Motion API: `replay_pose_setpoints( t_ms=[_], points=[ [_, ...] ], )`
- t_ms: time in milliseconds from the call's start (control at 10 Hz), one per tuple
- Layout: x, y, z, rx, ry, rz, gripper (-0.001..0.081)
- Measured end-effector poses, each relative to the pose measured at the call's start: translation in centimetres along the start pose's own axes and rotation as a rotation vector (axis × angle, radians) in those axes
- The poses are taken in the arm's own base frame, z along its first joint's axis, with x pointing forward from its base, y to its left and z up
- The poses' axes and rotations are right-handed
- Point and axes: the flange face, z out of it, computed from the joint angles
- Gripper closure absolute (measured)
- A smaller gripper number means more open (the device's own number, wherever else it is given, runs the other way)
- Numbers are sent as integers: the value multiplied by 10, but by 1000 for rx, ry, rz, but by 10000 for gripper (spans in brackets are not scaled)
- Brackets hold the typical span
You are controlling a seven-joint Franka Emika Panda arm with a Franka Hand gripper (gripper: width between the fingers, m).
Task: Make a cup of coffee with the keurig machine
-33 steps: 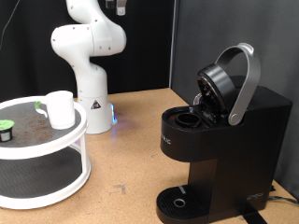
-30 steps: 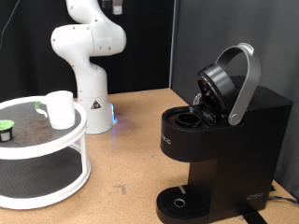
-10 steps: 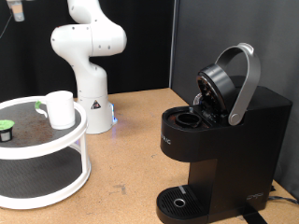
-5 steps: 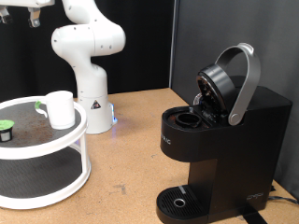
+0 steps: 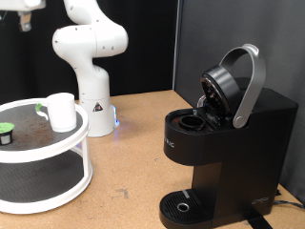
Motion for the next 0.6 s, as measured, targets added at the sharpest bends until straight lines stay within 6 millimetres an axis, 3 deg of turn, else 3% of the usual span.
replay_pose_setpoints(
  t_ms=[300, 600],
  points=[
    [-31, 6, 35, 66, -41, -48, -1],
    [-38, 28, 70, 119, -94, -6, -1]
  ],
)
